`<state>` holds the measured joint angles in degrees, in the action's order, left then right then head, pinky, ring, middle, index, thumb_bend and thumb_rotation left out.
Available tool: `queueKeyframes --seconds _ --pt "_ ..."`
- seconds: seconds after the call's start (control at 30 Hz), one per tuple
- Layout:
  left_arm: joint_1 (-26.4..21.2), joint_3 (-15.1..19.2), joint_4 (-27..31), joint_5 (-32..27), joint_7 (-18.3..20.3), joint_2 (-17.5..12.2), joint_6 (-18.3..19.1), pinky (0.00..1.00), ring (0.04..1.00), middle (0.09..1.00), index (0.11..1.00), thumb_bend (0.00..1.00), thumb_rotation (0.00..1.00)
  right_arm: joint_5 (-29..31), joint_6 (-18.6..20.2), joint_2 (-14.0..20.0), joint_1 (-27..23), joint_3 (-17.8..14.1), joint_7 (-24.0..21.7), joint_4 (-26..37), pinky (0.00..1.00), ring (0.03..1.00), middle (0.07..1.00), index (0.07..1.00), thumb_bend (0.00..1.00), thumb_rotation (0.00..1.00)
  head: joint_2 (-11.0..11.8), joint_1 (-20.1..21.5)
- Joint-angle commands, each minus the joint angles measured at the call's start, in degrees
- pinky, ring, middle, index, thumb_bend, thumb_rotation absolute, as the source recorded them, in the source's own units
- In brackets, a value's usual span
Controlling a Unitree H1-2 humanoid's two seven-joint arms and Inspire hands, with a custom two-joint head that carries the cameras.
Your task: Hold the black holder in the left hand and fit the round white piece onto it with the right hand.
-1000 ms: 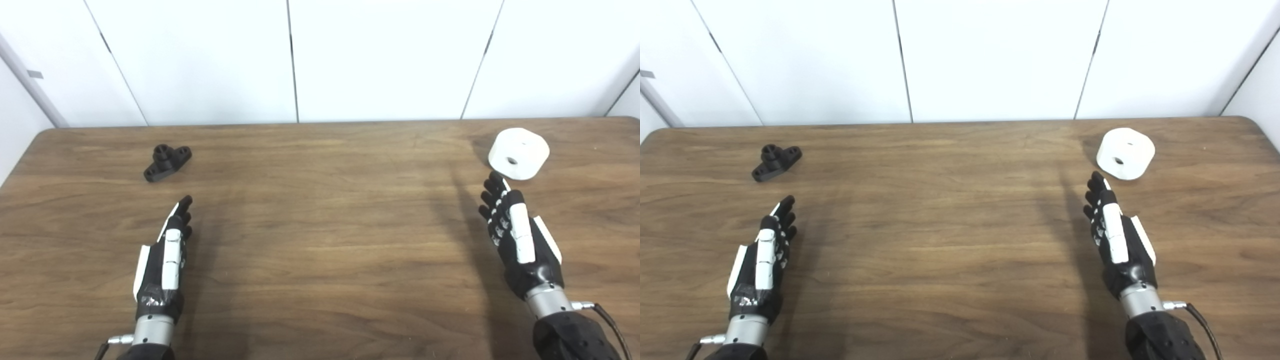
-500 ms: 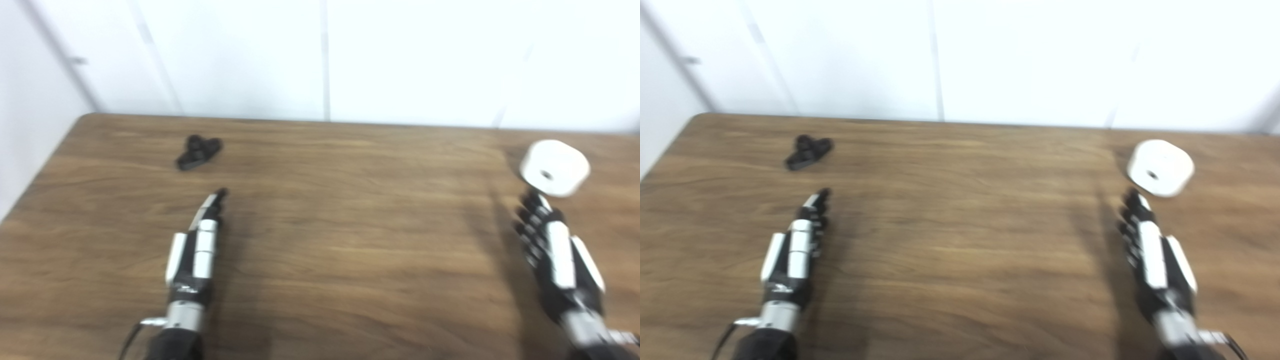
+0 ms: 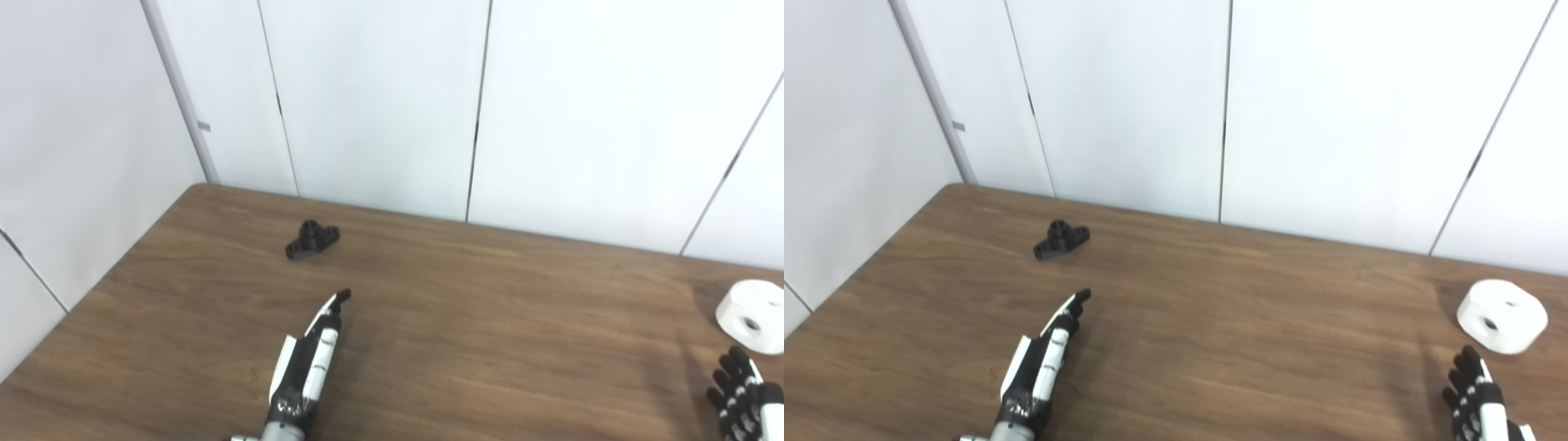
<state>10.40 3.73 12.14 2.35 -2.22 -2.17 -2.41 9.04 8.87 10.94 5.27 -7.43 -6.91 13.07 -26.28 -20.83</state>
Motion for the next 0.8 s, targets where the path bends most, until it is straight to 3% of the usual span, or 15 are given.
queueKeyframes --seconds 0.0,0.13,0.27,0.4,0.53,0.67,0.77 --pt "0.8 -0.8 -0.3 0.8 -0.1 0.7 -0.4 1.00 1.000 0.998 0.947 0.52 0.96 -0.3 -2.6 0.2 -0.4 -0.1 0.1 -0.1 1.00 1.000 0.996 1.000 0.62 1.00 0.0 -0.1" --pt "0.9 -1.3 0.1 1.4 -0.4 0.8 0.1 1.00 1.000 1.000 0.955 0.52 0.92 0.5 -3.0 0.2 -0.3 -0.5 -0.2 -0.7 1.00 1.000 0.987 1.000 0.63 1.00 0.0 -0.1" --pt "1.2 -1.8 1.8 6.5 -2.2 1.1 2.0 1.00 0.997 0.987 0.946 0.56 0.86 1.0 -3.2 0.7 -0.3 -0.7 -0.4 -0.7 1.00 0.995 0.980 1.000 0.65 1.00 -0.9 -0.1" --pt "1.0 -1.7 3.4 9.1 -3.5 1.5 3.5 0.96 0.979 0.976 0.934 0.61 0.65 1.4 -3.1 1.2 -0.5 -0.7 -0.6 -0.7 1.00 0.984 0.977 1.000 0.68 1.00 -1.4 0.1" --pt "-0.1 -1.2 6.8 12.2 -4.5 1.3 6.3 1.00 0.999 0.975 0.925 0.68 0.50 1.0 -2.6 1.0 -0.6 -0.2 -0.3 0.0 1.00 0.978 0.969 1.000 0.68 1.00 -1.7 0.5" --pt "-2.7 0.2 10.5 16.8 -3.8 -1.3 12.3 1.00 1.000 0.988 0.899 0.79 0.36 0.9 -2.4 0.5 -0.5 -0.1 0.1 0.1 1.00 0.984 0.974 1.000 0.68 1.00 -2.0 0.9" --pt "-5.1 1.6 10.8 20.7 -3.3 -4.9 14.7 1.00 1.000 0.963 0.885 0.85 0.37 0.8 -3.6 1.1 -0.5 0.4 -0.9 -0.4 1.00 0.996 0.992 1.000 0.69 1.00 -2.0 1.0"
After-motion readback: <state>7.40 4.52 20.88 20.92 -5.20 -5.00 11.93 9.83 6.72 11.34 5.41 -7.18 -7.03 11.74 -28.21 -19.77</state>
